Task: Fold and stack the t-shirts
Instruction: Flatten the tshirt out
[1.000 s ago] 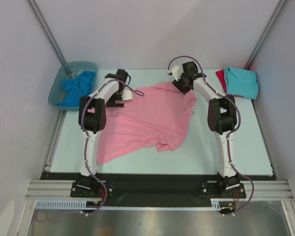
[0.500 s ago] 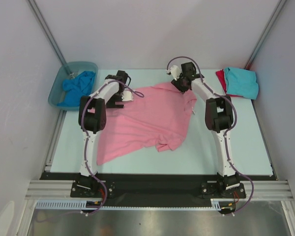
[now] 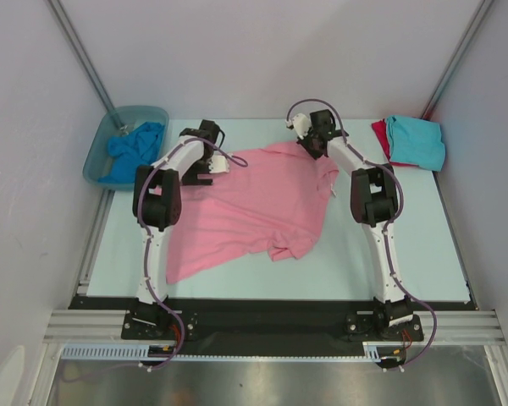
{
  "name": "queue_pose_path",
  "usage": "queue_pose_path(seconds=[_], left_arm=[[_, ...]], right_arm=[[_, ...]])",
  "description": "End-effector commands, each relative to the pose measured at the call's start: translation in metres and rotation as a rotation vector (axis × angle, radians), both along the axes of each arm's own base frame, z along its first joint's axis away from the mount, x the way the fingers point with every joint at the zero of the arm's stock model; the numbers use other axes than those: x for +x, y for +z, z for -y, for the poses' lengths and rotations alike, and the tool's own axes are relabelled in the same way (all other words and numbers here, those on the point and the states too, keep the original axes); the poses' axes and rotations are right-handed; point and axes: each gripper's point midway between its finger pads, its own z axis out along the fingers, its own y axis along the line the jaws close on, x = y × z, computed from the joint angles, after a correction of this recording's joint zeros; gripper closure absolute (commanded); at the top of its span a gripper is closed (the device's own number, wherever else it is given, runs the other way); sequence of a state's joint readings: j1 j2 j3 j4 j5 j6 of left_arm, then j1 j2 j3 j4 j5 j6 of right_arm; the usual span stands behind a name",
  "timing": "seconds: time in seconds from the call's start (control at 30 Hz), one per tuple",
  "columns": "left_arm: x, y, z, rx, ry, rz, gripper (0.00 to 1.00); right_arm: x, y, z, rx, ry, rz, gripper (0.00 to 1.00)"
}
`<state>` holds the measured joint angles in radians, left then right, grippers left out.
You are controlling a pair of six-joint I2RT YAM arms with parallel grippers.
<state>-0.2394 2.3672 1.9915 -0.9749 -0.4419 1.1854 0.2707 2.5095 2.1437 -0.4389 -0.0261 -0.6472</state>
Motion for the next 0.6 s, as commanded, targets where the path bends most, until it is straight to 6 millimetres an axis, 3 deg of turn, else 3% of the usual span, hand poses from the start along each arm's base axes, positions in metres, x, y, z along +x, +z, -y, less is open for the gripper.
queue_pose_path(seconds=[0.0,0.1,0.13,0.27,0.4,0.47,0.5,0.57], left_arm=[[0.005,0.031,0.003,-0.010,0.000,0.079,0.00],[0.007,0.030,0.004,-0.015,-0.002,0.080,0.00],[0.007,0.030,0.004,-0.017,-0.001,0.081,0.00],[0.006,0.025,0.006,-0.017,-0.003,0.073,0.00],[0.006,0.023,0.008,-0.019,-0.006,0.073,0.00],[0.006,0.023,0.010,-0.022,-0.007,0.071,0.00],[0.006,0.022,0.010,-0.024,-0.006,0.071,0.00],[0.005,0.023,0.010,-0.025,-0.004,0.073,0.00]], right_arm=[[0.008,0.045,-0.010,0.036,-0.007,0.087,1.00],[0.004,0.057,-0.019,0.044,0.013,0.103,1.00],[0.003,0.071,-0.021,0.052,0.018,0.124,1.00],[-0.001,0.098,-0.031,0.070,0.040,0.175,1.00],[0.002,0.102,-0.027,0.046,-0.006,0.197,1.00],[0.002,0.084,-0.015,0.018,-0.066,0.162,0.71],[0.001,0.078,-0.010,0.021,-0.089,0.141,0.49],[-0.002,0.066,0.009,0.072,-0.157,0.079,0.35]])
